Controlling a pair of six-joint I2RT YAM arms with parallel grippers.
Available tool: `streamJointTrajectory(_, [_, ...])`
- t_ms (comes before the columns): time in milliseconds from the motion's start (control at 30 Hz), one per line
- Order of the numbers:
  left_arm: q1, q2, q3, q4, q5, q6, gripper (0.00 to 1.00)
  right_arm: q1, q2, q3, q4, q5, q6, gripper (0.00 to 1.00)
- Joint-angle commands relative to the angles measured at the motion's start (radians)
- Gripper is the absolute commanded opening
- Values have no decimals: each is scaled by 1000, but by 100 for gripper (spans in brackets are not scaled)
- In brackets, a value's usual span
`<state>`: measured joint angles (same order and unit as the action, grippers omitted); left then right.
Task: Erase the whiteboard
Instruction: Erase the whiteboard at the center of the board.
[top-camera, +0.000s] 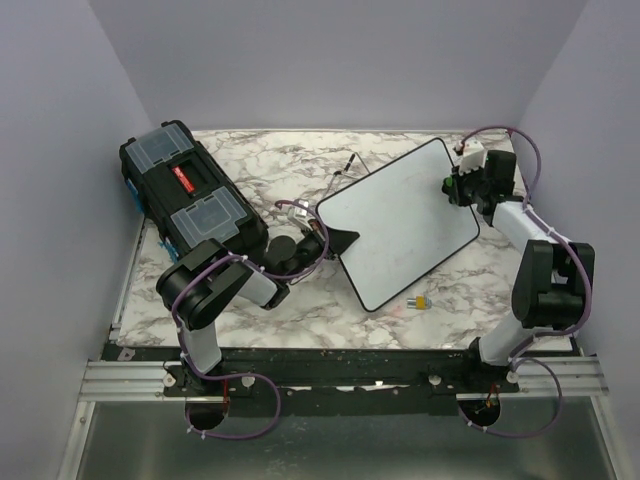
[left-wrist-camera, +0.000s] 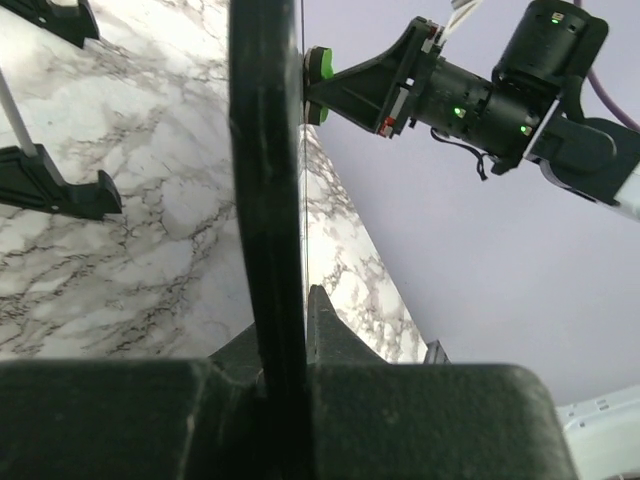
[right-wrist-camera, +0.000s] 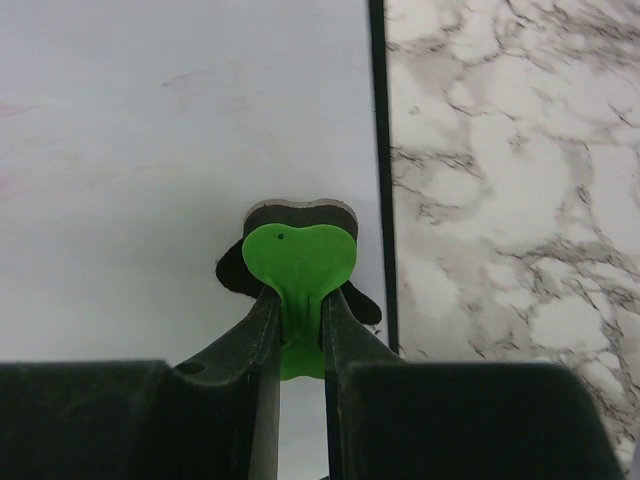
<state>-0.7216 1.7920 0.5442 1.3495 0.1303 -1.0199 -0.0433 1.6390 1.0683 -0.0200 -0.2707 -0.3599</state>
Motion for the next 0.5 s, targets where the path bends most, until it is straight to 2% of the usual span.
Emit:
streamJointTrajectory(0, [-25, -38, 40, 244, 123, -45, 0, -33, 18, 9, -6, -63, -23, 1])
streamJointTrajectory(133, [-26, -39, 40, 244, 120, -42, 0, 0, -5, 1, -122, -286, -46, 1])
streamJointTrajectory(233, [-26, -38, 40, 242, 121, -40, 0, 102, -67, -59, -156, -374, -82, 1])
streamJointTrajectory(367, [-26, -40, 45, 243, 117, -38, 0, 288, -155, -104, -238, -397, -139, 1])
streamJointTrajectory(467, [-28, -42, 45, 243, 116, -37, 0, 349, -202, -119, -236, -448, -109, 1])
